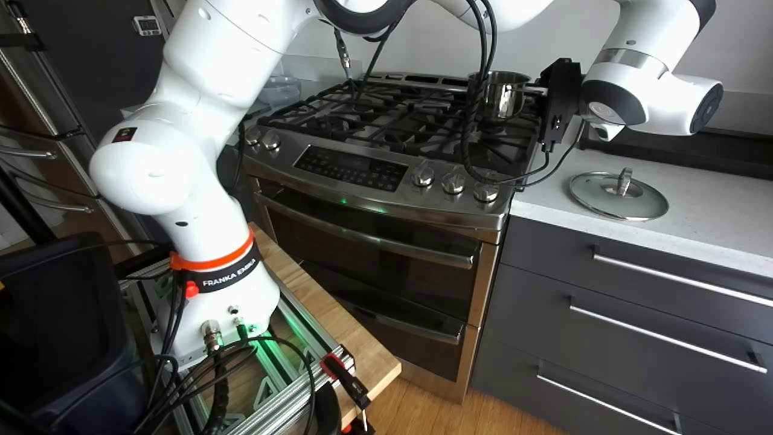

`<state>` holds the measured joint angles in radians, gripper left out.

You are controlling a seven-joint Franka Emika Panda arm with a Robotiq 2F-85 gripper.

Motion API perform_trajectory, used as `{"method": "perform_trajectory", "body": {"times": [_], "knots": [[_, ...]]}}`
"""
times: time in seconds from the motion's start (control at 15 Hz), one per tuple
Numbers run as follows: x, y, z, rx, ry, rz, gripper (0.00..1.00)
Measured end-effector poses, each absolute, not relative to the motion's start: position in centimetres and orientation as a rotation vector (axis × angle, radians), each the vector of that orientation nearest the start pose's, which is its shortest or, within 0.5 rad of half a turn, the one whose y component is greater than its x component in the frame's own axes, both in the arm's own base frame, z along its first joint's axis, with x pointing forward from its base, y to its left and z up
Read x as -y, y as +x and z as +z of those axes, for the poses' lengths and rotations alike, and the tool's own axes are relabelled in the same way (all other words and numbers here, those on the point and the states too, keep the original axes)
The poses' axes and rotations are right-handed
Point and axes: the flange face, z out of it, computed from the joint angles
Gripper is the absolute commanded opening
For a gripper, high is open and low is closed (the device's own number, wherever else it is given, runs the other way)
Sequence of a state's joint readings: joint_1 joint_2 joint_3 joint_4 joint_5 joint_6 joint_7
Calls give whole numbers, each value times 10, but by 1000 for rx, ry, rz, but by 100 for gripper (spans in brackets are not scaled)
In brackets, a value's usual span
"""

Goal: Slide the silver pot to the bottom right cooker on the stove

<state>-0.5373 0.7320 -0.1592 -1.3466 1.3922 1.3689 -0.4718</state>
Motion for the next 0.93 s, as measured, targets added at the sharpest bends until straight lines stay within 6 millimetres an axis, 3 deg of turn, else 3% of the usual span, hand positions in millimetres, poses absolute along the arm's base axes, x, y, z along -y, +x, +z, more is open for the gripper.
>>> {"method": "perform_trajectory", "body": {"times": [0.6, 0.93], "knots": [[331, 620, 333, -412, -1672, -214, 1], [335, 608, 338, -379, -1700, -161, 1]]}}
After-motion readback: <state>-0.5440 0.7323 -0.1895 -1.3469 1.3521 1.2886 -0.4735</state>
